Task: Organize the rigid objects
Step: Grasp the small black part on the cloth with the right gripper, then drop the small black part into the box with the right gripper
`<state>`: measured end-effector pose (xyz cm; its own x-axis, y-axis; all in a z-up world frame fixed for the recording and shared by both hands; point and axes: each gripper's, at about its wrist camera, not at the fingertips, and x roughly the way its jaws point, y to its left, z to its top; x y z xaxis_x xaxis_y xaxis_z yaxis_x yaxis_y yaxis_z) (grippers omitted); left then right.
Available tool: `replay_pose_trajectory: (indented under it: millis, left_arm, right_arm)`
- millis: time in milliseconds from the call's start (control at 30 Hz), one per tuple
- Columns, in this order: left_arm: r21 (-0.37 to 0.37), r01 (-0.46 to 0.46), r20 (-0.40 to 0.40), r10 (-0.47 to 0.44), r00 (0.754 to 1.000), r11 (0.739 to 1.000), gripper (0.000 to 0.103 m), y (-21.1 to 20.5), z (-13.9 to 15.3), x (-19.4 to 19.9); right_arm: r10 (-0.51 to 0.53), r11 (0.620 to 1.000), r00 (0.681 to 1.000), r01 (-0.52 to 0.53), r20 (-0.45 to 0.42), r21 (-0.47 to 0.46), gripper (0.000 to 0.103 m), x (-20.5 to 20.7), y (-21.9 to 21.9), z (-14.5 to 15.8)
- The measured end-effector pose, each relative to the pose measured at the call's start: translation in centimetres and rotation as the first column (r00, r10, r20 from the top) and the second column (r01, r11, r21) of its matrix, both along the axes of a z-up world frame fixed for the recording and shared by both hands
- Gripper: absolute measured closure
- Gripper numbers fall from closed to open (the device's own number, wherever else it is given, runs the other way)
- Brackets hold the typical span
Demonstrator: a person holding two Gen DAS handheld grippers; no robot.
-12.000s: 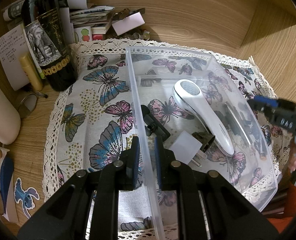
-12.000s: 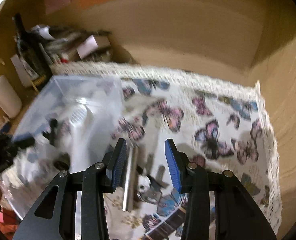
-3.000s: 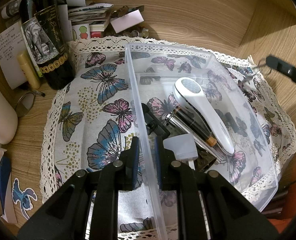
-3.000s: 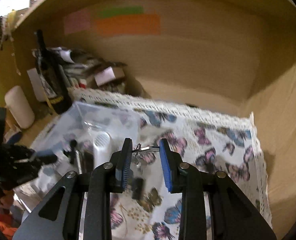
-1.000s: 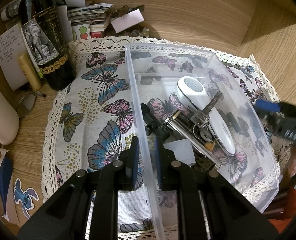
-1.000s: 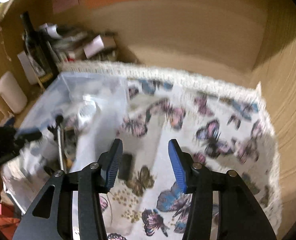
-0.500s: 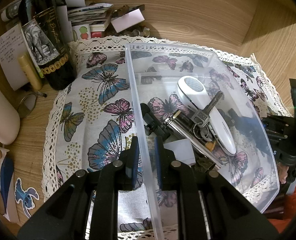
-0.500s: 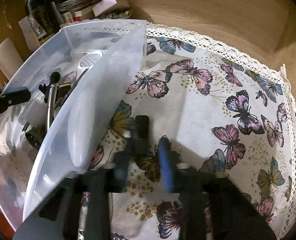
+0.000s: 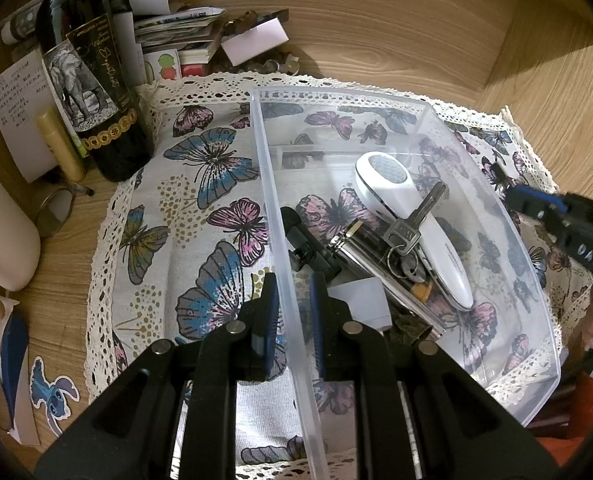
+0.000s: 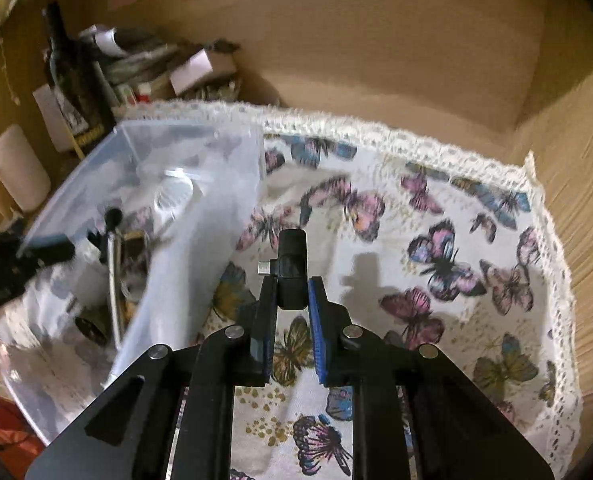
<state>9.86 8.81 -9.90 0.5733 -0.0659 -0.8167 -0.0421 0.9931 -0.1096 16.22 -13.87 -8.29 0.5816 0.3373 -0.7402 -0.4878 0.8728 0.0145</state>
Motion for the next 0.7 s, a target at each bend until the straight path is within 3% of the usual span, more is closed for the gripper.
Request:
replay_pose_trajectory:
  millis: [400, 700]
  left_arm:
    - [0.001, 0.0, 0.0, 0.0, 1.0, 1.0, 0.089, 0.0, 0.0, 0.0]
    - [0.0, 0.001, 0.0, -0.001, 1.0, 1.0, 0.089, 0.0, -0.1, 0.1]
  right_arm:
    - [0.088, 0.993, 0.99, -0.096, 0.115, 0.071, 0.089, -1.3, 2.8, 4.3]
    - [0.213, 0.976, 0.975, -0.216, 0.069, 0.037, 0.089, -2.0, 7.4, 2.9]
